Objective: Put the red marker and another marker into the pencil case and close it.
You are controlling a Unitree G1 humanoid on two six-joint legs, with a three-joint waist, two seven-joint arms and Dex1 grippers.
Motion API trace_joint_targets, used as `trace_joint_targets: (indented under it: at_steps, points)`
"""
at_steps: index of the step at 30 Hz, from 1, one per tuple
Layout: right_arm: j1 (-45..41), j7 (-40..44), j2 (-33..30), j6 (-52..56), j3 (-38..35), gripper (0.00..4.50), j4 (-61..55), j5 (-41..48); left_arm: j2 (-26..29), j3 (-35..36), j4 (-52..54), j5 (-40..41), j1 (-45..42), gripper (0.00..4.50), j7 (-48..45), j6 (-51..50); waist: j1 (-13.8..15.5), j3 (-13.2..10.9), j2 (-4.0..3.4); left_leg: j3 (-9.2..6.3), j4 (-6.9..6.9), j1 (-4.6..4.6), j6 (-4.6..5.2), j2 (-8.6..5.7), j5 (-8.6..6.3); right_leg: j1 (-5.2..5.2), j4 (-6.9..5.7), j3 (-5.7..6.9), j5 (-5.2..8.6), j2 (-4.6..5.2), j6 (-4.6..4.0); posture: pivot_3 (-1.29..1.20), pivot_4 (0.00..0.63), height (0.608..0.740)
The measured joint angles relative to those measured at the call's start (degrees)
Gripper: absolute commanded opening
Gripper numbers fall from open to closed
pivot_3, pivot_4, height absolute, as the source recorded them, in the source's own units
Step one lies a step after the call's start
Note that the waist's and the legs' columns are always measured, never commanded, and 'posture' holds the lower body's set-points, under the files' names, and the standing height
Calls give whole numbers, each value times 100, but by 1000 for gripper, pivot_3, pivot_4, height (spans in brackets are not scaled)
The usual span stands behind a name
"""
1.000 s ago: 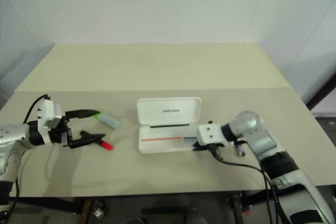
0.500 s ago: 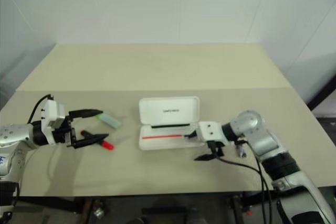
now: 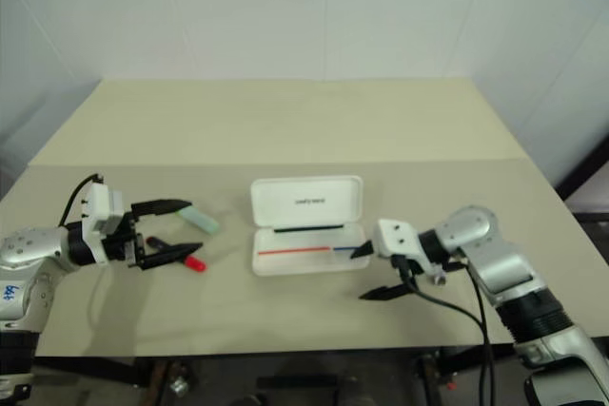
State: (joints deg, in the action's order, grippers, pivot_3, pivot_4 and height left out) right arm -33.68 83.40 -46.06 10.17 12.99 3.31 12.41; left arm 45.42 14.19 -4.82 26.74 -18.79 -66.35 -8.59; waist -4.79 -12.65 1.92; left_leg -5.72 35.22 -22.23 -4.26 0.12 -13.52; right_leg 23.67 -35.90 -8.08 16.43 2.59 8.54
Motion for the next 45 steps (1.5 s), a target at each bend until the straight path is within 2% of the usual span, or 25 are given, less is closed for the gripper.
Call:
trace_joint_targets:
  at_steps: [5, 8, 16, 22, 27, 31, 36, 45]
  points:
    - [200, -176, -124, 423, -474, 3978, -109, 307, -3, 1, 173, 12, 150, 4500, 20, -13, 4, 0, 0, 2, 0, -3, 0, -2, 0, 0, 5, -1, 0, 3, 0, 0, 150, 740]
    - [260, -409, -154, 504, -854, 4478, -96, 439, -4, 10, 231, 36, 180, 4500, 33, -21, 5, 0, 0, 2, 0, -2, 0, -1, 0, -1, 4, -1, 0, 1, 0, 0, 150, 740]
    - [890, -831, -291, 322, -1861, 4478, 88, 677, -3, 146, 471, 122, 526, 4500, 122, -119, 5, 0, 0, 4, -1, -4, 2, -1, -1, 0, 8, -2, 0, 2, 0, 0, 150, 740]
    - [1316, -935, -375, 301, -2072, 4478, -64, 774, -91, 412, 915, 266, 914, 4500, 523, -341, -7, 0, 0, 11, 1, 1, 3, -1, 0, -2, 8, -10, 1, 0, -1, 0, 150, 740]
    - [1207, -982, -329, 210, -2062, 4478, -191, 925, -693, 708, 1504, 309, 1246, 4500, 1599, -651, 0, 0, 0, 12, 8, 5, 6, -1, 2, -13, 15, -12, 1, 0, 0, 0, 150, 740]
    - [1006, -933, -209, 125, -1915, 4478, -126, 924, -1548, 979, 2338, 304, 1710, 4500, 3122, -1092, -11, 2, 4, 12, 11, 3, 5, -1, 1, -17, 24, -14, -6, 2, 11, 0, 150, 740]
    - [539, -800, 116, 85, -1642, 4478, 97, 951, -2624, 994, 3678, 174, 2525, 4500, 5070, -2020, 19, 2, 6, 9, 27, 2, 5, -1, 1, -21, 21, -14, -8, -3, 14, 0, 150, 740]
    - [20, -407, 578, -180, -1097, 4478, 531, 940, -3804, 1018, 5163, 162, 2902, 4500, 7450, -3719, -1, -1, 12, 10, 87, 7, 18, -9, -1, -90, 95, -21, -7, -4, -42, 0, 150, 740]
